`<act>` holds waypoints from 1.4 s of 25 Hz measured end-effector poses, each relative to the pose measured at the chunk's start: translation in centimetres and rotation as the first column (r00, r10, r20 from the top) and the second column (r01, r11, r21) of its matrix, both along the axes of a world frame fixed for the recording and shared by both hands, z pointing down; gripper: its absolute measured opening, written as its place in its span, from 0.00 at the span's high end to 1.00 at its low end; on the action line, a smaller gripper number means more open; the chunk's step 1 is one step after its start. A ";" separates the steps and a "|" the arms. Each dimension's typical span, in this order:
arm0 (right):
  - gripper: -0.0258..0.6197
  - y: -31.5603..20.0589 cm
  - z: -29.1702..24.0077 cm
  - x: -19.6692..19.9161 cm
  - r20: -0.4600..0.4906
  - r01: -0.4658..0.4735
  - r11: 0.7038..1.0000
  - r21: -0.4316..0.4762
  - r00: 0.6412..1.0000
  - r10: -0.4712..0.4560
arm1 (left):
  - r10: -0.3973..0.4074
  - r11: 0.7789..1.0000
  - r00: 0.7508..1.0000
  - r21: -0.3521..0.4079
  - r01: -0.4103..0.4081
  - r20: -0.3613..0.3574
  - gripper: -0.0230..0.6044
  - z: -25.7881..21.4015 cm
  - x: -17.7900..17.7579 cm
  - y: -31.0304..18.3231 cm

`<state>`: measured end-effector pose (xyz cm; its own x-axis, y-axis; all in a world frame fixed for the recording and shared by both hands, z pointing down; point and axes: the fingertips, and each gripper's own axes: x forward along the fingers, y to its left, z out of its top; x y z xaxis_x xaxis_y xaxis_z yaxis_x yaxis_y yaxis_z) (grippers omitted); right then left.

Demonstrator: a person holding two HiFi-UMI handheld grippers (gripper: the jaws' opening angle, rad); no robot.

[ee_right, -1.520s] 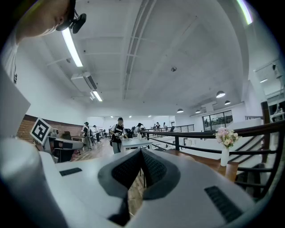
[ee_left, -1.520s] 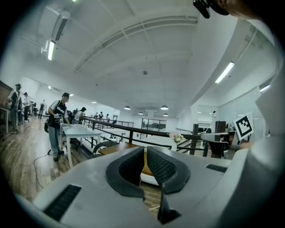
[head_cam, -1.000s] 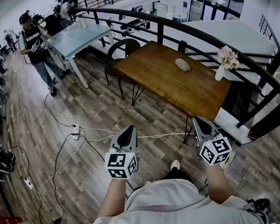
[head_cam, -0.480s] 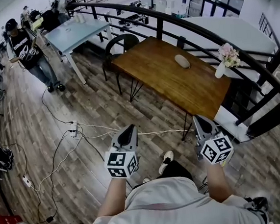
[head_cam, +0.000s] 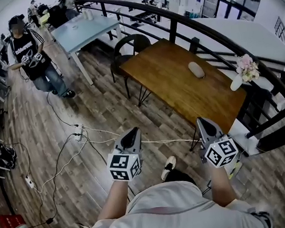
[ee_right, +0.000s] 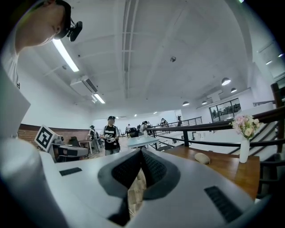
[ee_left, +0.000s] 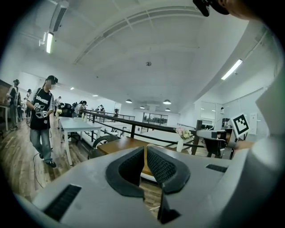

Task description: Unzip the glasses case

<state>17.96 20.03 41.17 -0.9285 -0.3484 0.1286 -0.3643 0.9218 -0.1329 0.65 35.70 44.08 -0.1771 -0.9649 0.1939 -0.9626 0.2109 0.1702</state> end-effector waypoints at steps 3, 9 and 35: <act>0.88 -3.9 -0.2 -1.7 0.005 0.001 1.000 -0.012 1.000 -0.001 | 0.001 1.000 1.000 0.011 -0.001 0.016 0.91 -1.2 -1.9 -4.0; 0.88 -12.2 -1.3 -4.3 0.003 -0.003 0.999 -0.040 1.000 0.003 | 0.018 0.999 0.999 0.027 -0.019 0.042 0.91 -3.8 -4.5 -12.9; 0.88 -35.4 2.6 -3.9 -0.063 -0.367 0.924 -0.110 0.930 0.362 | 0.342 0.939 0.939 -0.029 -0.343 -0.031 0.91 0.1 -9.5 -42.5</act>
<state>14.10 -15.41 43.81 -0.7335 -0.6417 0.2241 -0.6793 0.7032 -0.2099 -8.82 -6.81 44.20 0.1681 -0.9592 0.2274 -0.9731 -0.1246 0.1937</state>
